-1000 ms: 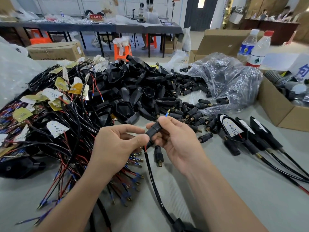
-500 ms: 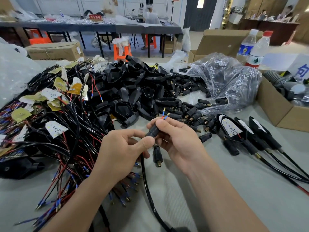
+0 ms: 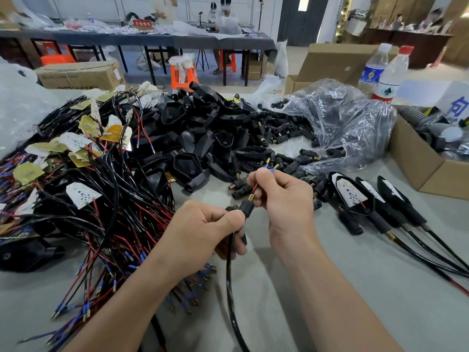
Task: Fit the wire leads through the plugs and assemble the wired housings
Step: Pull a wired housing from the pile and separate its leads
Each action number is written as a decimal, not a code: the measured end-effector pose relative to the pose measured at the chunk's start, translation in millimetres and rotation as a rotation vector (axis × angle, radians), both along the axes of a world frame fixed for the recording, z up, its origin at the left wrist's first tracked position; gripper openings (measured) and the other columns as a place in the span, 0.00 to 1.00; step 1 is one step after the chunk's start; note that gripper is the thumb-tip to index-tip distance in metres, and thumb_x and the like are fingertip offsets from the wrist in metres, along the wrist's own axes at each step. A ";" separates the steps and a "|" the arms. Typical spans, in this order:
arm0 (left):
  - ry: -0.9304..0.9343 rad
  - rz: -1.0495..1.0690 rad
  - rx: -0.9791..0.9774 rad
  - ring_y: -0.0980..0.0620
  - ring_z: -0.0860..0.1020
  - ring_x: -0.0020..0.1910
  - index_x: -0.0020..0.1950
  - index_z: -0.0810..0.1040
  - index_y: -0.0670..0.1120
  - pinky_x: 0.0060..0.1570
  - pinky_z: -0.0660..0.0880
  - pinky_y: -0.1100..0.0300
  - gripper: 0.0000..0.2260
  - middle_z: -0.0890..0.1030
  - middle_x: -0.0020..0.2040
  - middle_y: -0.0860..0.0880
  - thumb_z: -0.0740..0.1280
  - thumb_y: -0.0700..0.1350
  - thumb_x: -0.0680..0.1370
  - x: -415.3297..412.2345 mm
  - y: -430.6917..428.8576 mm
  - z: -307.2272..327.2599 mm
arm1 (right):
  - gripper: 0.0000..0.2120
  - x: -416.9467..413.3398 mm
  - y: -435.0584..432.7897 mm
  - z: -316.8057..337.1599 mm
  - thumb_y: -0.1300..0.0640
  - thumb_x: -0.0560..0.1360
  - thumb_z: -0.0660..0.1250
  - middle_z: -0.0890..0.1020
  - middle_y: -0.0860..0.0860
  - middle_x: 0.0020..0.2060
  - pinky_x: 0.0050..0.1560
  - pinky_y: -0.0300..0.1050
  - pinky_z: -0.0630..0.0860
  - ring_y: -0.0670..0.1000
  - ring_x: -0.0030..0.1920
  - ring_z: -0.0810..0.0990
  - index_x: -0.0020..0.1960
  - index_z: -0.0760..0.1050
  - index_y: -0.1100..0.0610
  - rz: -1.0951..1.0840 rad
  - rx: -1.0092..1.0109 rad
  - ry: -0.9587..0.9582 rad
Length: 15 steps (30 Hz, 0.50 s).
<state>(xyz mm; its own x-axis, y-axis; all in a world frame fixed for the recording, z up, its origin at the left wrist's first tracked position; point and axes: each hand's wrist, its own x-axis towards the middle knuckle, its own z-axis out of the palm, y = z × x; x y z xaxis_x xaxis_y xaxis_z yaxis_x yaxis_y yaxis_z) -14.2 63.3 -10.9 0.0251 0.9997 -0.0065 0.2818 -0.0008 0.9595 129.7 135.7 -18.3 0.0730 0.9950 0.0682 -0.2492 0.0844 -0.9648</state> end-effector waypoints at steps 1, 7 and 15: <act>-0.051 0.017 -0.034 0.50 0.84 0.30 0.36 0.86 0.47 0.34 0.80 0.60 0.17 0.86 0.34 0.45 0.68 0.48 0.82 2.7 -1.2 0.1 | 0.14 1.4 2.0 -1.4 0.62 0.78 0.68 0.80 0.53 0.28 0.30 0.38 0.73 0.46 0.27 0.74 0.35 0.83 0.60 -0.029 0.033 -0.067; 0.450 0.200 0.184 0.54 0.79 0.26 0.37 0.84 0.54 0.32 0.76 0.56 0.14 0.83 0.29 0.57 0.69 0.61 0.76 10.8 -9.1 -8.7 | 0.15 3.6 9.7 -10.3 0.61 0.78 0.67 0.83 0.51 0.28 0.40 0.49 0.83 0.50 0.31 0.83 0.33 0.83 0.57 -0.073 -0.028 -0.161; 0.308 0.013 0.039 0.55 0.83 0.30 0.34 0.84 0.49 0.37 0.81 0.59 0.15 0.84 0.30 0.55 0.72 0.53 0.79 12.8 -10.8 -7.4 | 0.14 40.5 30.8 -1.6 0.66 0.81 0.63 0.79 0.50 0.23 0.29 0.38 0.78 0.47 0.24 0.80 0.37 0.75 0.61 -0.336 -0.182 0.284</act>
